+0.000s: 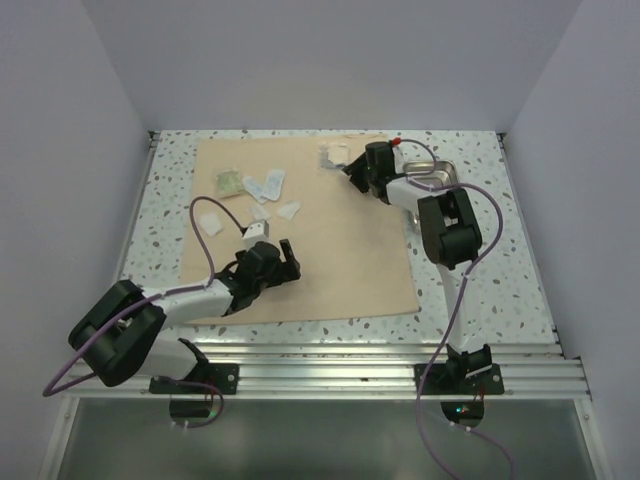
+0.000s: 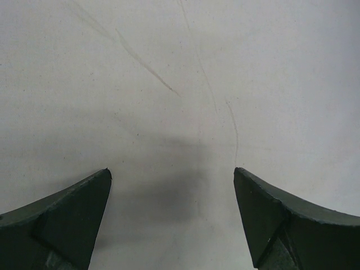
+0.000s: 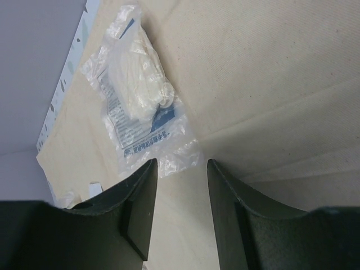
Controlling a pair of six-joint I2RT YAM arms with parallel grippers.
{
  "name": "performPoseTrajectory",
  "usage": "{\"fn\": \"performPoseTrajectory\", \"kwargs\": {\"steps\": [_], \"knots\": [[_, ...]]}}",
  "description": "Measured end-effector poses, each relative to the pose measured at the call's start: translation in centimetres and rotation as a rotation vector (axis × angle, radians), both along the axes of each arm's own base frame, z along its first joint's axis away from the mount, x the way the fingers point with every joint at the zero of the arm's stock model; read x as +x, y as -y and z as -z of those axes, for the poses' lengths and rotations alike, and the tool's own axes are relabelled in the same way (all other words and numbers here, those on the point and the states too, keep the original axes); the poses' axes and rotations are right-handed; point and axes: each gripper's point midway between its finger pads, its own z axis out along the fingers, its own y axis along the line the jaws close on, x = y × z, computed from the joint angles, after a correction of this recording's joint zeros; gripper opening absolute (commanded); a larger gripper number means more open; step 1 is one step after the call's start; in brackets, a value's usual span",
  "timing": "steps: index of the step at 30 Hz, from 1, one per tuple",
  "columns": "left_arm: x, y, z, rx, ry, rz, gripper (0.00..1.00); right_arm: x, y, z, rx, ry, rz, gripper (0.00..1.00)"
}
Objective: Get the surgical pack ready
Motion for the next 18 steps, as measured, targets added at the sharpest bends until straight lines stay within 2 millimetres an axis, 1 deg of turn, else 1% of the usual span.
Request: {"fn": "performPoseTrajectory", "kwargs": {"steps": [2, 5, 8, 9, 11, 16, 18], "knots": [[-0.1, -0.2, 0.0, -0.001, -0.001, -0.012, 0.95, 0.5, -0.2, 0.0, 0.007, 0.007, 0.003, 0.44], [-0.5, -0.5, 0.0, -0.001, 0.0, -0.017, 0.95, 1.0, -0.4, 0.1, 0.012, 0.013, 0.004, 0.41], [-0.7, -0.7, 0.1, 0.004, -0.003, -0.018, 0.95, 1.6, -0.7, 0.3, 0.018, 0.018, 0.005, 0.27], [-0.8, -0.8, 0.1, 0.005, -0.004, -0.018, 0.95, 1.8, -0.8, 0.6, 0.02, 0.017, 0.006, 0.13], [-0.9, -0.8, 0.1, 0.006, -0.006, -0.019, 0.95, 2.1, -0.9, 0.9, 0.023, 0.017, 0.006, 0.01], [-1.0, -0.9, 0.0, 0.013, -0.008, -0.016, 0.97, 2.3, -1.0, 1.2, 0.025, 0.02, 0.007, 0.0], [-1.1, -1.1, -0.1, 0.03, -0.018, -0.009, 0.98, 1.9, -0.8, 1.0, 0.017, 0.024, 0.004, 0.0]]}}
